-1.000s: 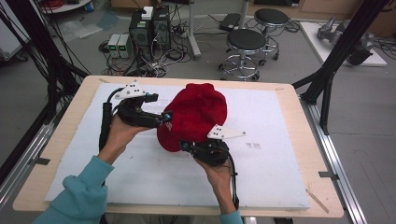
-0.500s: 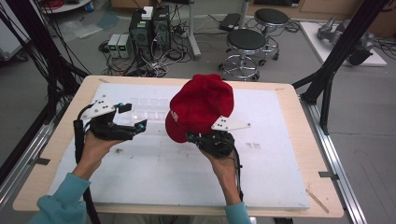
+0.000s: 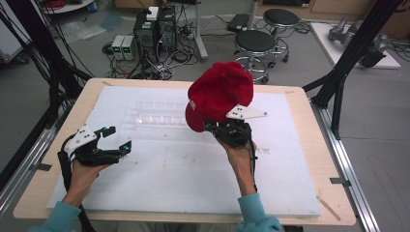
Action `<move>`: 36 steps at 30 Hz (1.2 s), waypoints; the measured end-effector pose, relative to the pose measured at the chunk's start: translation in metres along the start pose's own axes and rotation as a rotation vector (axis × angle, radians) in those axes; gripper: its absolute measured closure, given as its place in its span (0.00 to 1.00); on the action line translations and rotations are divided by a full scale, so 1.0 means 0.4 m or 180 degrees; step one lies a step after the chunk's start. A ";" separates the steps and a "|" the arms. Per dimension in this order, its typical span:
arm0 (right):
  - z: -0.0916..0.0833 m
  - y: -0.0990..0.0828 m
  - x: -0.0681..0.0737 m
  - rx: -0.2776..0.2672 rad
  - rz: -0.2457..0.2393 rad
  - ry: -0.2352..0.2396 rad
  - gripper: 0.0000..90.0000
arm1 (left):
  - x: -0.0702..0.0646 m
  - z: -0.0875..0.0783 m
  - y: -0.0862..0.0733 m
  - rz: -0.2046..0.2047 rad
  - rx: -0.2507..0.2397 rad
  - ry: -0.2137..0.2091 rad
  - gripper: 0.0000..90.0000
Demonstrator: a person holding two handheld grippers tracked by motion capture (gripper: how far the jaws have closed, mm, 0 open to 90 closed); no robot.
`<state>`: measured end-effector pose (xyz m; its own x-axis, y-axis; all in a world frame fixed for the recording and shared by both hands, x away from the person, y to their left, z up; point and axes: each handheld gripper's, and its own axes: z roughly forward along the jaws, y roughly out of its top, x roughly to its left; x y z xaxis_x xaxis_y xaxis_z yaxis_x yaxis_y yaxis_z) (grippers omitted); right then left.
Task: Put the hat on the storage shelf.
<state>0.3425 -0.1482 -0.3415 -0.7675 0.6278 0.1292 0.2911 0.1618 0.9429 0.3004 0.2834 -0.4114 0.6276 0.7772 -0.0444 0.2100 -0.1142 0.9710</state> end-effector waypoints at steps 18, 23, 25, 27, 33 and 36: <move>0.019 0.061 -0.080 0.0285 -0.0167 -0.0494 0.95 | 0.011 -0.039 -0.080 0.0018 -0.0205 0.0203 0.15; 0.026 0.055 -0.085 0.0431 -0.0173 -0.0585 0.95 | 0.014 -0.038 -0.090 -0.0016 -0.0220 0.0226 0.15; 0.031 0.053 -0.084 0.0488 -0.0169 -0.0634 0.95 | 0.013 -0.037 -0.089 0.0001 -0.0246 0.0248 0.15; 0.036 0.051 -0.080 0.0567 -0.0158 -0.0694 0.95 | 0.012 -0.035 -0.090 -0.0006 -0.0241 0.0246 0.15; 0.046 0.039 -0.075 0.0611 -0.0103 -0.0708 0.95 | 0.007 -0.028 -0.102 -0.0043 -0.0230 0.0245 0.15; 0.053 0.035 -0.075 0.0686 -0.0067 -0.0722 0.95 | 0.006 -0.027 -0.102 -0.0020 -0.0242 0.0244 0.15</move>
<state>0.3819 -0.1486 -0.3387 -0.6347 0.7726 0.0156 0.4093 0.3190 0.8548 0.2851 0.2966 -0.4486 0.5666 0.8233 -0.0353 0.1545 -0.0641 0.9859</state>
